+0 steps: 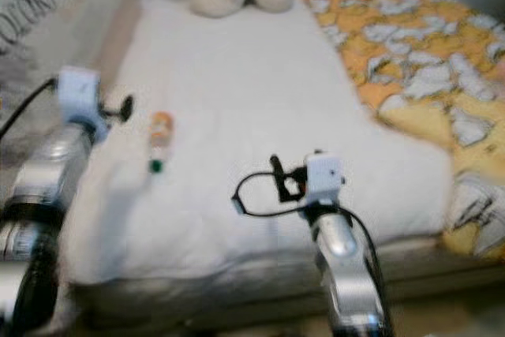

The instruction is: Clean up the room

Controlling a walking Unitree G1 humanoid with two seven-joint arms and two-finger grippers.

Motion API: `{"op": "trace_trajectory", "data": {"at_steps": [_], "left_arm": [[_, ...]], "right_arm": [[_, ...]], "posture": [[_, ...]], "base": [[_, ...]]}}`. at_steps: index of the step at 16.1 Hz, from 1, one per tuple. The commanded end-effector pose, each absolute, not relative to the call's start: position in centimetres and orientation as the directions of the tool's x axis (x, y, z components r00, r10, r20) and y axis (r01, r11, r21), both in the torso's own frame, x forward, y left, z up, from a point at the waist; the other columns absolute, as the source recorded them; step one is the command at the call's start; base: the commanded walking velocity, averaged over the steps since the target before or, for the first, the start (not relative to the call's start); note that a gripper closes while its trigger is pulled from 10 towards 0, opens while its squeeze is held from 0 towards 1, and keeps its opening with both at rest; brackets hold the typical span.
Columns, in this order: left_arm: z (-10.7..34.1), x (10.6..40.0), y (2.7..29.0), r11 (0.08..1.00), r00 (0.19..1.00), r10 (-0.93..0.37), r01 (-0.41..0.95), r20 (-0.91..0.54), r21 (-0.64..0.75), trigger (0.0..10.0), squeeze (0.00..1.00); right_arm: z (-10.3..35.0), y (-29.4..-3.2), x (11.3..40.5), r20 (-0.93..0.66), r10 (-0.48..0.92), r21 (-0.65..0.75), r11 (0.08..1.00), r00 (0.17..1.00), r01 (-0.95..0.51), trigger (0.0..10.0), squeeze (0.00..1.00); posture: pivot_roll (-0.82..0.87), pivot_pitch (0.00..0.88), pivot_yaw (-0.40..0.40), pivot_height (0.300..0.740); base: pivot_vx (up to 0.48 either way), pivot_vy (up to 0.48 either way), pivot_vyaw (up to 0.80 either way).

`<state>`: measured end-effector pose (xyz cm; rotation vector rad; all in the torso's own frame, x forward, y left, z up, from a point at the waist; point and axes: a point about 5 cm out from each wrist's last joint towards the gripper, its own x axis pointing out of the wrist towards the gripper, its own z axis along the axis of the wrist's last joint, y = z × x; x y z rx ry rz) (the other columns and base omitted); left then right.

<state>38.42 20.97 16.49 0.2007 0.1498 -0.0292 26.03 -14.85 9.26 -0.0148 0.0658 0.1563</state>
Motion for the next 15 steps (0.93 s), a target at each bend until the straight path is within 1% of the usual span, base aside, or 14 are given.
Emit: {"op": "trace_trajectory", "data": {"at_steps": [1, 3, 4, 5, 6, 7, 9, 11, 13, 15], "left_arm": [[16.0, 39.0, 20.0, 0.968, 0.98, -0.047, 0.093, -0.195, 0.233, 10.0, 0.0], [16.4, 40.0, 18.3, 0.97, 0.975, -0.058, 0.107, -0.215, 0.22, 10.0, 0.0], [16.8, 40.6, 16.7, 0.976, 0.975, -0.059, 0.102, -0.215, 0.191, 10.0, 0.0], [16.8, 40.7, 16.5, 0.977, 0.974, -0.058, 0.101, -0.217, 0.19, 10.0, 0.0], [16.7, 40.8, 16.6, 0.981, 0.974, -0.013, 0.056, -0.227, 0.184, 10.0, 0.0], [16.7, 40.8, 17.1, 0.983, 0.973, 0.031, 0.012, -0.229, 0.185, 10.0, 0.0], [16.8, 40.8, 18.0, 0.986, 0.969, 0.094, -0.06, -0.227, 0.154, 10.0, 0.0], [16.8, 40.7, 18.9, 0.978, 0.963, 0.148, -0.109, -0.224, 0.176, 10.0, 0.0], [16.7, 40.6, 19.9, 0.963, 0.953, 0.211, -0.163, -0.219, 0.216, 10.0, 0.0], [16.4, 40.4, 20.5, 0.956, 0.945, 0.24, -0.188, -0.224, 0.227, 10.0, 0.0]], "right_arm": [[10.0, -14.9, 25.5, -0.052, 0.147, -0.011, 0.989, 0.988, -0.148, 10.0, 0.0], [10.4, -15.2, 24.2, -0.057, 0.145, -0.01, 0.989, 0.988, -0.146, 10.0, 0.0], [11.4, -15.4, 22.5, -0.052, 0.153, -0.018, 0.988, 0.987, -0.154, 10.0, 0.0], [11.6, -15.5, 22.2, -0.052, 0.152, -0.018, 0.988, 0.987, -0.154, 10.0, 0.0], [12.2, -15.9, 20.4, -0.065, 0.143, -0.023, 0.989, 0.988, -0.145, 10.0, 0.0], [12.4, -16.0, 19.3, -0.082, 0.146, -0.036, 0.988, 0.986, -0.15, 10.0, 0.0], [13.1, -16.4, 16.2, -0.132, 0.174, -0.085, 0.979, 0.976, -0.186, 10.0, 0.0], [13.6, -16.8, 13.5, -0.203, 0.227, -0.097, 0.963, 0.953, -0.25, 10.0, 0.0], [15.1, -17.2, 11.8, -0.241, 0.241, -0.104, 0.957, 0.94, -0.272, 10.0, 0.0], [16.2, -17.6, 11.1, -0.248, 0.214, -0.107, 0.963, 0.945, -0.247, 10.0, 0.0]], "posture": [[-0.2, 0.008, 0.02, 0.74], [-0.27, 0.047, 0.022, 0.74], [-0.34, 0.084, 0.028, 0.74], [-0.34, 0.084, 0.028, 0.74], [-0.4, 0.129, 0.024, 0.74], [-0.43, 0.15, 0.019, 0.74], [-0.47, 0.201, -0.001, 0.74], [-0.5, 0.241, -0.025, 0.74], [-0.53, 0.276, -0.051, 0.74], [-0.56, 0.324, -0.084, 0.74]], "base": [[0.0, 0.0, 0.0], [0.0, 0.0, 0.0], [0.0, 0.0, 0.0], [0.0, 0.0, 0.0], [0.0, 0.0, 0.0], [0.0, 0.0, 0.0], [0.0, 0.0, 0.0], [0.0, 0.0, 0.0], [0.0, 0.0, 0.0], [0.0, 0.0, 0.0]]}}
